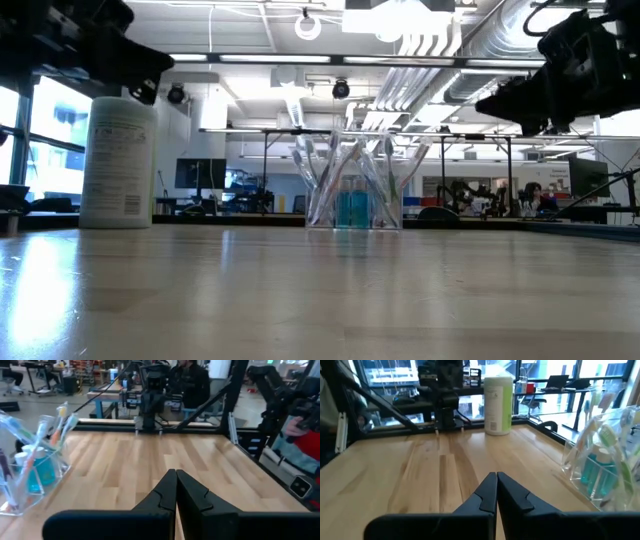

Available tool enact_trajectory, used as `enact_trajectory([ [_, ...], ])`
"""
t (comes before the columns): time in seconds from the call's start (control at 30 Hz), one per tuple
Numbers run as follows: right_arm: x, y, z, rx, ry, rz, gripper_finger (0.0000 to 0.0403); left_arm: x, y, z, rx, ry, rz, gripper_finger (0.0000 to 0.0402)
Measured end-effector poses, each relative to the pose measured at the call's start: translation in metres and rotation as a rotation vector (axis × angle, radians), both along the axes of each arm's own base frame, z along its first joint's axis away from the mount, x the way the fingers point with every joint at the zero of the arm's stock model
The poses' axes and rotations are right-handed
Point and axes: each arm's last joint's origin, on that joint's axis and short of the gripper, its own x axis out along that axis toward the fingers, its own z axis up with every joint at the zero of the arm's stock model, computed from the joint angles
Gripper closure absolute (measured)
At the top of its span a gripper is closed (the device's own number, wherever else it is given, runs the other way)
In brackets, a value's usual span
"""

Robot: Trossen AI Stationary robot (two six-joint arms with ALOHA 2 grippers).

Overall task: Pick & Place toothbrushing station
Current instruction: Return to Home Position

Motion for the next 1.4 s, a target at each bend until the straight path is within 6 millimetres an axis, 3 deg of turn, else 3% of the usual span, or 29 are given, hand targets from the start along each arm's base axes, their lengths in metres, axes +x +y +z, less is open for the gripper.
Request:
enact_trajectory([
  [0.63, -0.001, 0.000, -0.005, -0.055, 0.056, 0.018, 0.0401, -0.009, -0.015, -0.045, 0.015, -0.033, -0.041, 0.0401],
  [0.93, -0.001, 0.000, -0.005, -0.055, 0.056, 0.008, 0.0401, -0.009, -0.020, -0.048, 0.017, -0.046, -0.094, 0.0402],
  [1.4, -0.002, 0.000, -0.011, -0.077, 0.116, 0.013, 0.0401, -0.008, -0.035, -0.042, 0.003, -0.116, -0.041, 0.0401],
])
